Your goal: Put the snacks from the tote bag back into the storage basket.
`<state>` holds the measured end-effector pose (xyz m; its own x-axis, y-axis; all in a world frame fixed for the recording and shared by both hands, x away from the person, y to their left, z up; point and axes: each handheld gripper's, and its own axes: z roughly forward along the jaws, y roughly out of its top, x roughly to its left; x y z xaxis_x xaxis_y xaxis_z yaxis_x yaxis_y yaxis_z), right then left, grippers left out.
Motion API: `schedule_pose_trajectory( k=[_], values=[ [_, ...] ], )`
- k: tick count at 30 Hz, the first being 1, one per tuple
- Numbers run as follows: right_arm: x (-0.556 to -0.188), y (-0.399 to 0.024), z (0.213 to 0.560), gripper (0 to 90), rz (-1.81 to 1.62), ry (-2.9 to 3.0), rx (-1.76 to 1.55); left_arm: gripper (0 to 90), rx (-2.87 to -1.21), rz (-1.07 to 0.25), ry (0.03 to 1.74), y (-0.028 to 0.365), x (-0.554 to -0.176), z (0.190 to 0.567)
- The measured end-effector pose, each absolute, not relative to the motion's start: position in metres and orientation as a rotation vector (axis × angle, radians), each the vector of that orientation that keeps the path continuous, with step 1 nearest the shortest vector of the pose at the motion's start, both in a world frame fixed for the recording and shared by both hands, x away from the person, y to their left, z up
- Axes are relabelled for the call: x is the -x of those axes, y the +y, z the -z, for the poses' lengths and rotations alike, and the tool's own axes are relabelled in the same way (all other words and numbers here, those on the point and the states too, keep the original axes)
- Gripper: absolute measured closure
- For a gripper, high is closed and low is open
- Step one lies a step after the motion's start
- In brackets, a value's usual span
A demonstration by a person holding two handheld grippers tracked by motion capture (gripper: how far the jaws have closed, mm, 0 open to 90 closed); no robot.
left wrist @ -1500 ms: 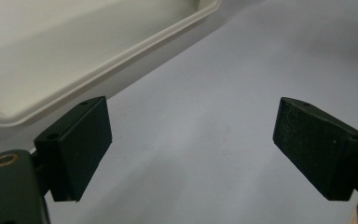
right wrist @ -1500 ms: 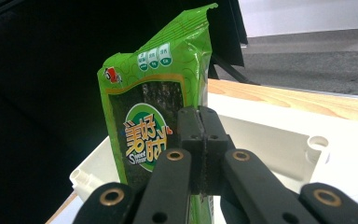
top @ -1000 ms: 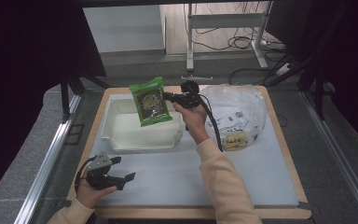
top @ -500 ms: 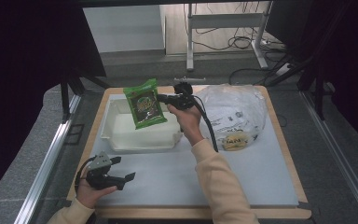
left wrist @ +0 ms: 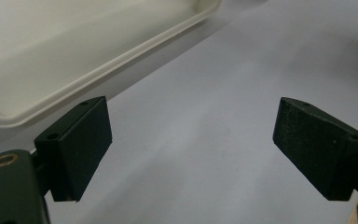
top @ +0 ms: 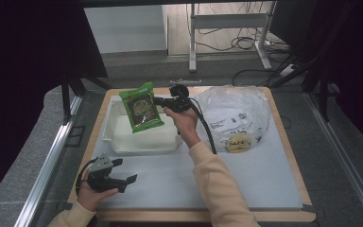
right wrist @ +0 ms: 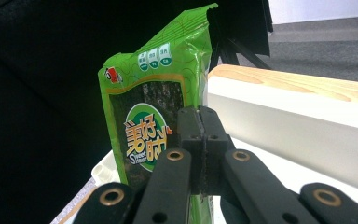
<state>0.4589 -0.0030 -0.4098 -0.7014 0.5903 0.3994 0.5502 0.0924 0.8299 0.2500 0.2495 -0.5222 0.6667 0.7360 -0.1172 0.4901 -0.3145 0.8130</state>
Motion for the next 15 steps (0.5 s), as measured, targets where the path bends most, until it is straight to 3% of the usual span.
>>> schedule_pose_trajectory(
  k=[15],
  values=[
    [-0.461, 0.018, 0.426, 89.6, -1.691, 2.315, -1.217, 11.6, -1.971, -0.345, 0.955, 0.249, -0.249, 0.522]
  ],
)
